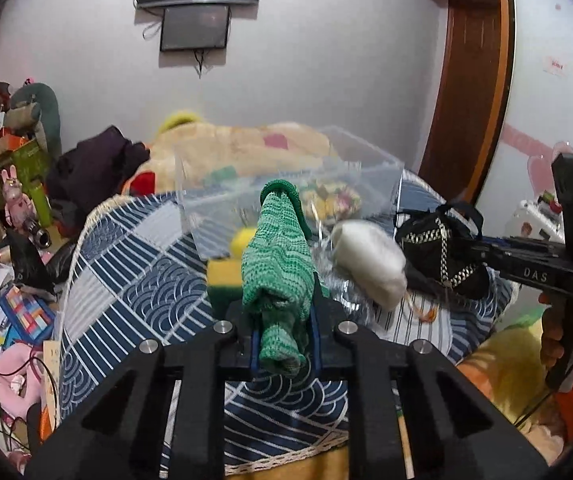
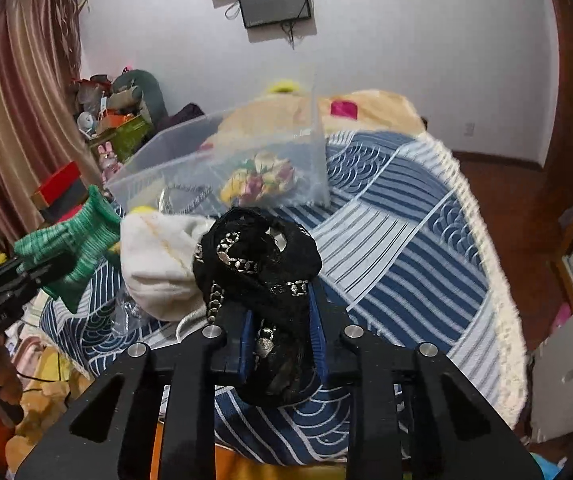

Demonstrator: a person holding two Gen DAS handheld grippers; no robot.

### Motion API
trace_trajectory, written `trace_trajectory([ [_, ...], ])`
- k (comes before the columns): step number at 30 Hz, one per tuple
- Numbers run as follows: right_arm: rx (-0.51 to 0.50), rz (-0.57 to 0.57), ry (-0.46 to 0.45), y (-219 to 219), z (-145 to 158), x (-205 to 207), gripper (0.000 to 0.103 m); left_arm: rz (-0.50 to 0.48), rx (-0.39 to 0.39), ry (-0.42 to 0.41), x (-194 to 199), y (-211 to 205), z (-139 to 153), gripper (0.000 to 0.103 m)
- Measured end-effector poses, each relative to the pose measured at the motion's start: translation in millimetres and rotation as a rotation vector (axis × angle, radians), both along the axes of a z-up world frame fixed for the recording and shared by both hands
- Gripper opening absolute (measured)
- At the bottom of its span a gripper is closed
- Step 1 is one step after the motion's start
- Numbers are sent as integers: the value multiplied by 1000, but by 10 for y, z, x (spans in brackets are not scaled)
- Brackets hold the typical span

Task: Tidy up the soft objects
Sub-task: 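Grasp the green sock with the left gripper while the right grasps the black bag, then drop the green sock and black bag into the clear box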

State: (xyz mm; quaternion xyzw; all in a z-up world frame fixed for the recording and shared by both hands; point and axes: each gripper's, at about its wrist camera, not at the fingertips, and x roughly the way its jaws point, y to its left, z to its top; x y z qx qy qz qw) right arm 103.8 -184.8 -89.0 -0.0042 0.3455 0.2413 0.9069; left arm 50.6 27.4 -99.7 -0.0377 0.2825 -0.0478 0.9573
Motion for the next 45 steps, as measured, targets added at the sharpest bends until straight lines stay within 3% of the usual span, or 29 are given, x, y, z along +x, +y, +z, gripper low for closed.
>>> trace_trajectory([
  [15, 159, -2, -196, 29, 680, 69, 22, 23, -2, -129, 270, 169, 492, 18],
  [24, 140, 15, -196, 487, 742, 549, 22, 40, 6, -162, 735, 310, 677, 18],
  [45, -85, 66, -15, 1124, 378, 1290, 22, 42, 96, 82, 1782, 306, 84, 18],
])
